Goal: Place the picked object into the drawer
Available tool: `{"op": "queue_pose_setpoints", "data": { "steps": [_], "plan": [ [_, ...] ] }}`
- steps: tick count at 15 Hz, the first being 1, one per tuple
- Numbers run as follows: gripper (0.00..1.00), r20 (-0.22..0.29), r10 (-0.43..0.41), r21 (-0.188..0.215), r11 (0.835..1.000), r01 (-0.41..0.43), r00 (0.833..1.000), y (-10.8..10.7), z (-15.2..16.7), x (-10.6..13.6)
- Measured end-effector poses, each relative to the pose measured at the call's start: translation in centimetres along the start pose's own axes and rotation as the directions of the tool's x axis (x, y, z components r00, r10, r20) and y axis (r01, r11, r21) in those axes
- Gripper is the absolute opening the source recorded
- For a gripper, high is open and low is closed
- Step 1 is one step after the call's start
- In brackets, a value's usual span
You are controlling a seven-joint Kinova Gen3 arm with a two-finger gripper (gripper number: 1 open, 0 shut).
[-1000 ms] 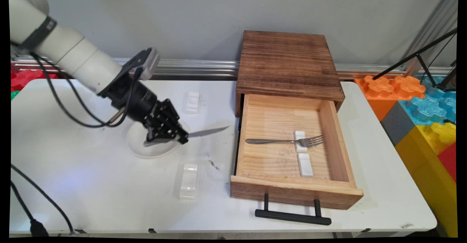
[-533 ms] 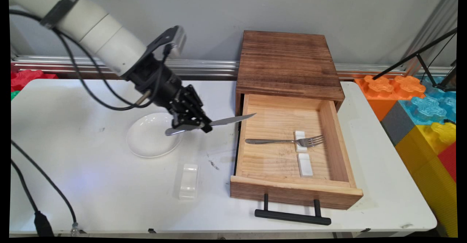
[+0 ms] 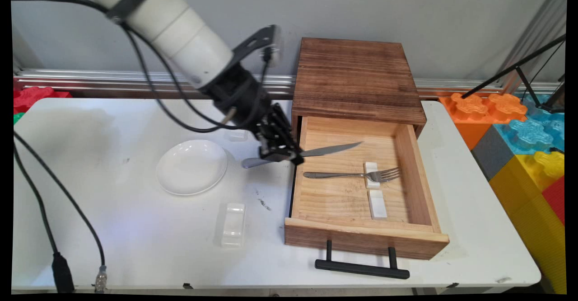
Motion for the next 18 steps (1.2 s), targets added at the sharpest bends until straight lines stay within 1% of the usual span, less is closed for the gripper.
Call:
{"op": "queue_pose_setpoints", "data": {
  "steps": [2, 6, 9, 13, 18],
  "plan": [
    [0.0, -0.004, 0.003, -0.002, 1.0, -0.003, 1.0, 0.1, 1.3, 1.7],
    [0.0, -0.011, 0.018, 0.003, 1.0, -0.018, 1.0, -0.1, 3.9, 4.3],
    [0.0, -0.012, 0.033, 0.005, 0.999, -0.033, 0.999, -0.3, 6.2, 5.6],
    [0.0, -0.014, 0.054, 0.008, 0.999, -0.054, 0.998, -0.9, 9.6, 6.3],
    [0.0, -0.019, 0.061, 0.012, 0.998, -0.061, 0.998, -1.5, 14.0, 5.8]
  ]
}}
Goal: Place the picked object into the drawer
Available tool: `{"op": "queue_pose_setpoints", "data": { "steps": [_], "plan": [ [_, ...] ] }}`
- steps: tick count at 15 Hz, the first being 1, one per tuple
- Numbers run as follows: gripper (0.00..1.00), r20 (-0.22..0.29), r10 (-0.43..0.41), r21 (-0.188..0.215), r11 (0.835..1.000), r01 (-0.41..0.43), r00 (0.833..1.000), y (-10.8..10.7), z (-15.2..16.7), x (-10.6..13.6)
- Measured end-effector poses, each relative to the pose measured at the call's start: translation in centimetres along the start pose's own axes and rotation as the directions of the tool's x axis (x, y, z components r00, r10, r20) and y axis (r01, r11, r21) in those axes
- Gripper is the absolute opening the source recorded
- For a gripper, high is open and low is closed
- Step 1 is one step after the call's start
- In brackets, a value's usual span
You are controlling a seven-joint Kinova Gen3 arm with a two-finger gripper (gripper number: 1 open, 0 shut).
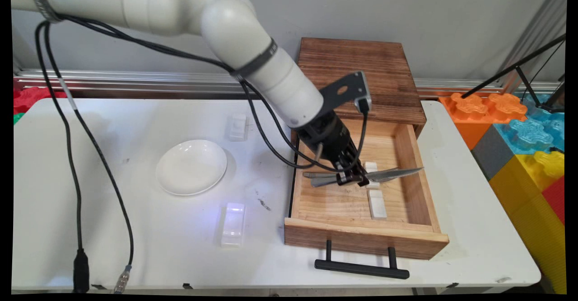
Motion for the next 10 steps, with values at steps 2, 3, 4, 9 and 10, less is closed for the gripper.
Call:
{"op": "queue_pose_setpoints", "data": {
  "steps": [2, 3, 4, 9, 10],
  "plan": [
    [0.0, -0.001, 0.001, 0.002, 1.0, -0.001, 1.0, -0.2, 1.5, -0.4],
    [0.0, 0.0, 0.001, 0.003, 1.0, -0.001, 1.0, -0.3, 2.2, -0.7],
    [0.0, 0.001, 0.002, 0.004, 1.0, -0.002, 1.0, -0.3, 2.9, -0.9],
    [1.0, 0.01, 0.005, 0.007, 1.0, -0.005, 1.0, -0.6, 5.3, -2.3],
    [1.0, 0.011, 0.005, 0.007, 1.0, -0.005, 1.0, -0.6, 5.7, -2.5]
  ]
}}
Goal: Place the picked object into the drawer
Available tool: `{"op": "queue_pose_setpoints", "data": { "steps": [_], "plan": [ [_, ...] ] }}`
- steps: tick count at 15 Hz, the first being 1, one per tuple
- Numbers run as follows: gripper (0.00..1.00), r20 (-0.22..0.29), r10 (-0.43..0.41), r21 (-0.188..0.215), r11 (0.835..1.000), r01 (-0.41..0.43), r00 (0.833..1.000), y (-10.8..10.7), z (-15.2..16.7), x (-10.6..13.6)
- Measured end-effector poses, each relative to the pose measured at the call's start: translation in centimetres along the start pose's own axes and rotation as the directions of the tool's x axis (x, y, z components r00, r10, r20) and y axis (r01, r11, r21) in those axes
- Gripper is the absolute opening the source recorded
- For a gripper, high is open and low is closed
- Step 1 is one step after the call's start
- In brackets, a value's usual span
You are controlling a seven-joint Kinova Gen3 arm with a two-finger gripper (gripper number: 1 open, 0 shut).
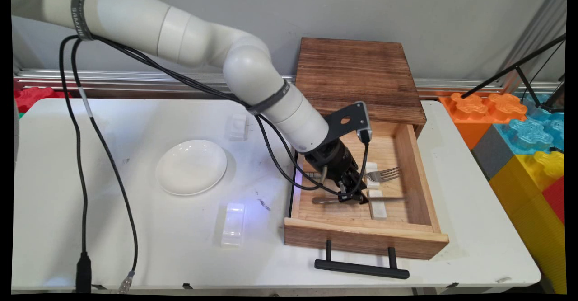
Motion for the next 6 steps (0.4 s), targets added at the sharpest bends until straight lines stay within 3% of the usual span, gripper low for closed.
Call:
{"op": "queue_pose_setpoints", "data": {
  "steps": [6],
  "plan": [
    [1.0, 0.006, 0.001, 0.006, 1.0, -0.001, 1.0, -0.3, 1.5, -0.9]
  ]
}}
